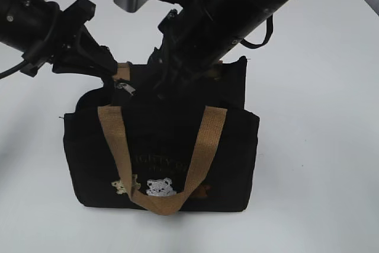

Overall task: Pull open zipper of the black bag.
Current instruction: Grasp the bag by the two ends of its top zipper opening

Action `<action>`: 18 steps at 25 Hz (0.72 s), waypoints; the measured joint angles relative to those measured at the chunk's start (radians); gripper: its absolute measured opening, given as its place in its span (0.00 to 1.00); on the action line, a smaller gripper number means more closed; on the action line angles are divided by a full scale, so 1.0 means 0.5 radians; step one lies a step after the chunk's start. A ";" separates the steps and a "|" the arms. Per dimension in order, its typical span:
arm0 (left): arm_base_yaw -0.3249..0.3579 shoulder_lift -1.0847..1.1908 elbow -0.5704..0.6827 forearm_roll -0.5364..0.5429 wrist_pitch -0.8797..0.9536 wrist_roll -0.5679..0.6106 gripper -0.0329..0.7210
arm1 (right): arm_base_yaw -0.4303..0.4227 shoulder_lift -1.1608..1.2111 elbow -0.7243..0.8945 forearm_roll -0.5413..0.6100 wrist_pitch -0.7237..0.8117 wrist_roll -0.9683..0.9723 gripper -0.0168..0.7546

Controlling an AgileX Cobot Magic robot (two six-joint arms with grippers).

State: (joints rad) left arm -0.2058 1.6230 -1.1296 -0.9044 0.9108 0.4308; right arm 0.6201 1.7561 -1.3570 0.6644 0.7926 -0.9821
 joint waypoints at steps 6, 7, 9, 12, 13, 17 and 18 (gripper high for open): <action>0.000 0.000 0.000 0.005 -0.004 0.000 0.08 | 0.000 0.044 -0.004 -0.014 0.000 -0.001 0.24; 0.000 0.000 0.000 0.005 -0.004 0.000 0.08 | 0.000 0.044 -0.004 -0.023 0.000 -0.001 0.20; 0.000 0.000 0.000 0.005 -0.004 0.000 0.08 | 0.000 0.044 -0.006 -0.046 0.000 -0.002 0.09; -0.002 0.000 0.000 0.001 -0.004 0.000 0.08 | 0.000 0.012 -0.006 -0.088 0.000 -0.004 0.05; -0.006 0.000 0.000 -0.007 -0.004 0.000 0.08 | 0.001 -0.001 -0.006 -0.109 0.000 -0.004 0.04; -0.012 -0.002 0.000 -0.033 0.000 0.000 0.08 | 0.002 -0.069 -0.006 -0.219 0.000 0.040 0.04; -0.013 -0.004 0.000 -0.043 0.005 0.000 0.08 | 0.002 -0.091 -0.006 -0.252 0.000 0.071 0.04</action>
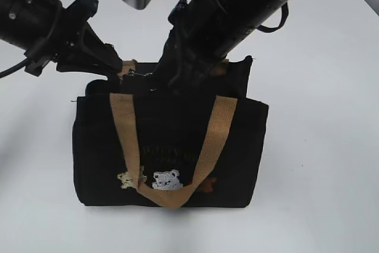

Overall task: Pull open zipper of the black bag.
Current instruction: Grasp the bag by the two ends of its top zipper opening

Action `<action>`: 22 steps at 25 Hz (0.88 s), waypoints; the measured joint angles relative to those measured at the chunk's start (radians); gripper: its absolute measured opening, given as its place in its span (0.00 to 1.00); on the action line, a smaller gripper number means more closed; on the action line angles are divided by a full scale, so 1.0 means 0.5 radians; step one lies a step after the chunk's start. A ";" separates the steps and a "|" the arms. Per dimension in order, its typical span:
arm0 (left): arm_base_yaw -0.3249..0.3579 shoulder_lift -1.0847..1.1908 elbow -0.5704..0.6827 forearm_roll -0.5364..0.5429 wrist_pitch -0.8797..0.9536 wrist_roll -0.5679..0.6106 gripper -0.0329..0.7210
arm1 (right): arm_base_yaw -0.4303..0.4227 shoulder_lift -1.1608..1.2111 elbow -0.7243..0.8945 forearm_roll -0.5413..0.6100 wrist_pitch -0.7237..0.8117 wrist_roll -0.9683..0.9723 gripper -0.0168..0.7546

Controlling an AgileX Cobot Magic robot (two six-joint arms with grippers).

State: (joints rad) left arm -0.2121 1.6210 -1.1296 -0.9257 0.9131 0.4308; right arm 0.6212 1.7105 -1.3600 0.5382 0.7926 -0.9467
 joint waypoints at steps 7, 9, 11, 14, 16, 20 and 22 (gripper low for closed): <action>-0.015 -0.013 0.000 -0.075 0.054 0.000 0.08 | 0.004 -0.113 0.000 -0.258 0.098 0.248 0.02; -0.018 -0.013 -0.002 -0.080 0.058 0.000 0.08 | 0.004 -0.117 0.000 -0.254 0.108 0.289 0.02; -0.018 -0.013 -0.003 -0.080 0.057 0.000 0.08 | 0.004 -0.117 0.000 -0.210 0.090 0.302 0.02; -0.016 -0.013 -0.006 -0.077 0.030 0.000 0.08 | 0.004 -0.081 0.002 -0.113 0.021 0.293 0.02; -0.004 -0.013 -0.006 -0.088 0.025 0.002 0.08 | 0.004 -0.040 0.002 -0.057 -0.013 0.273 0.02; 0.003 -0.046 -0.003 -0.096 0.013 0.023 0.08 | 0.004 0.029 0.002 0.001 -0.014 0.244 0.02; 0.003 -0.069 -0.003 -0.096 0.013 0.028 0.08 | 0.004 0.036 0.002 0.021 -0.012 0.239 0.02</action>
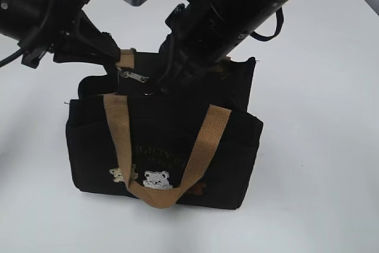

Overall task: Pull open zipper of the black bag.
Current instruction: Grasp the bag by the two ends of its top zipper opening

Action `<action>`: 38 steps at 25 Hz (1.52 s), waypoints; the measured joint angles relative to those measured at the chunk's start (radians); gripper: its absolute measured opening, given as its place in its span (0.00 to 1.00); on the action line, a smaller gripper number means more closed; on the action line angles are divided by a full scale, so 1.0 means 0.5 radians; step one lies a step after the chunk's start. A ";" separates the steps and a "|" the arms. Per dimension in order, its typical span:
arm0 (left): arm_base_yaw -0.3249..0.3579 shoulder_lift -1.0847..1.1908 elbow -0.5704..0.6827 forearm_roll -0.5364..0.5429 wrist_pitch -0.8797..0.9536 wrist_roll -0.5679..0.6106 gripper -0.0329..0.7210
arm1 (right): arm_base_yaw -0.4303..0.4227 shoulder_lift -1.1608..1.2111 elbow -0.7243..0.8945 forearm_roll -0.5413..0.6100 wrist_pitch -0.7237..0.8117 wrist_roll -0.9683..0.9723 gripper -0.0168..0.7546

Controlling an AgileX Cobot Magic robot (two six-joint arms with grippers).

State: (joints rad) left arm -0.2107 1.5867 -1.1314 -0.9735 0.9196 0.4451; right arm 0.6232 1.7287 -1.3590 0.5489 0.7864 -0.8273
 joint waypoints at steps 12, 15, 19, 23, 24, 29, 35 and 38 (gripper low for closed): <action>0.002 -0.017 0.006 0.006 0.022 0.016 0.08 | 0.056 0.012 0.000 0.169 -0.009 -0.319 0.19; 0.002 -0.017 0.006 0.006 0.024 0.016 0.08 | 0.062 0.012 0.000 0.171 -0.023 -0.327 0.13; 0.002 -0.017 0.006 0.018 0.024 0.018 0.08 | 0.067 0.012 0.000 0.170 -0.027 -0.331 0.02; 0.002 -0.017 0.006 0.023 0.031 0.018 0.08 | 0.064 -0.024 0.000 0.154 -0.017 -0.311 0.02; 0.002 -0.017 0.006 0.018 0.035 0.018 0.08 | 0.055 -0.043 0.000 0.132 -0.013 -0.282 0.02; -0.007 -0.024 0.006 -0.035 0.071 0.018 0.08 | -0.011 -0.160 0.000 -0.099 0.107 0.024 0.02; -0.018 -0.024 0.008 -0.008 0.111 0.010 0.08 | -0.115 -0.227 -0.002 -0.282 0.363 0.320 0.02; -0.011 -0.024 0.008 -0.002 0.084 0.010 0.08 | -0.136 -0.229 -0.002 -0.275 0.375 0.345 0.02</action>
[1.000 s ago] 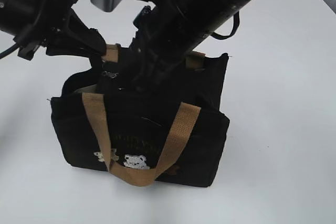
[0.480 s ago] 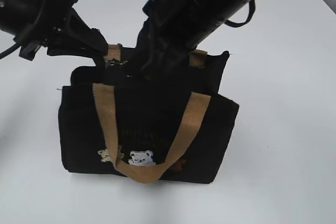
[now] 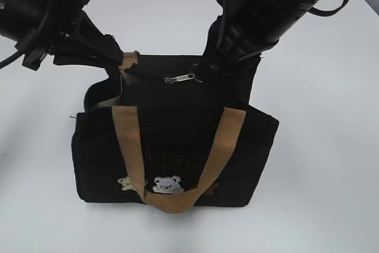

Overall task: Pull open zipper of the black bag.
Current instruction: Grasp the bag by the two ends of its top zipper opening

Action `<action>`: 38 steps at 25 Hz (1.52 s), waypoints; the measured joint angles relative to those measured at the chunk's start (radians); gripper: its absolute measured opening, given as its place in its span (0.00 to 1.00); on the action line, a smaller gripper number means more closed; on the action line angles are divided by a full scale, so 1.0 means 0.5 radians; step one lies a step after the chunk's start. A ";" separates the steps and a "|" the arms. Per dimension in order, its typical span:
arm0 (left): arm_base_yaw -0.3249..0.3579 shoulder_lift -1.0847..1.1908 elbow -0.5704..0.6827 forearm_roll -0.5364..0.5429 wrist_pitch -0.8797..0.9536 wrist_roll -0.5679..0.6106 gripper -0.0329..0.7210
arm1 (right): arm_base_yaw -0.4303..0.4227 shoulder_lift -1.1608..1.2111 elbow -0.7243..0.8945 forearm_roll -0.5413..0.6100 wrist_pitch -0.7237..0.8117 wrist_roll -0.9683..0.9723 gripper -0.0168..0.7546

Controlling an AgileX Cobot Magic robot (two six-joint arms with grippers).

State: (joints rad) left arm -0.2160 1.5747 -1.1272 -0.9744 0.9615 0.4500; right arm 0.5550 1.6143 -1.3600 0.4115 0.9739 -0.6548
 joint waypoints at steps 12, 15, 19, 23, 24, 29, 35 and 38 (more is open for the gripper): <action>0.000 0.000 0.000 0.006 -0.016 0.021 0.08 | -0.175 0.000 0.000 -0.234 0.281 0.314 0.02; 0.000 0.000 0.000 0.006 -0.018 0.021 0.08 | -0.284 0.000 0.000 -0.258 0.372 0.403 0.02; 0.000 0.000 0.000 0.010 -0.033 0.021 0.08 | -0.422 0.000 0.000 -0.279 0.456 0.487 0.02; 0.000 0.000 0.000 0.013 -0.042 0.021 0.08 | -0.541 0.000 0.000 -0.303 0.475 0.552 0.02; 0.000 0.000 0.000 0.013 -0.045 0.021 0.08 | -0.574 0.000 0.000 -0.313 0.475 0.565 0.02; 0.002 0.000 0.000 0.015 -0.055 0.021 0.08 | -0.642 0.000 0.000 -0.294 0.479 0.590 0.03; 0.004 -0.085 -0.002 0.171 -0.046 0.021 0.35 | -0.647 -0.015 0.000 -0.162 0.482 0.617 0.45; 0.006 -0.239 -0.004 0.331 0.082 -0.003 0.55 | -0.647 -0.107 0.020 -0.156 0.482 0.701 0.65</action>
State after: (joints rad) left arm -0.2131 1.4550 -1.1291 -0.8089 1.0023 0.4485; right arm 0.2315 1.5609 -1.3502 0.3335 1.2147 -0.3043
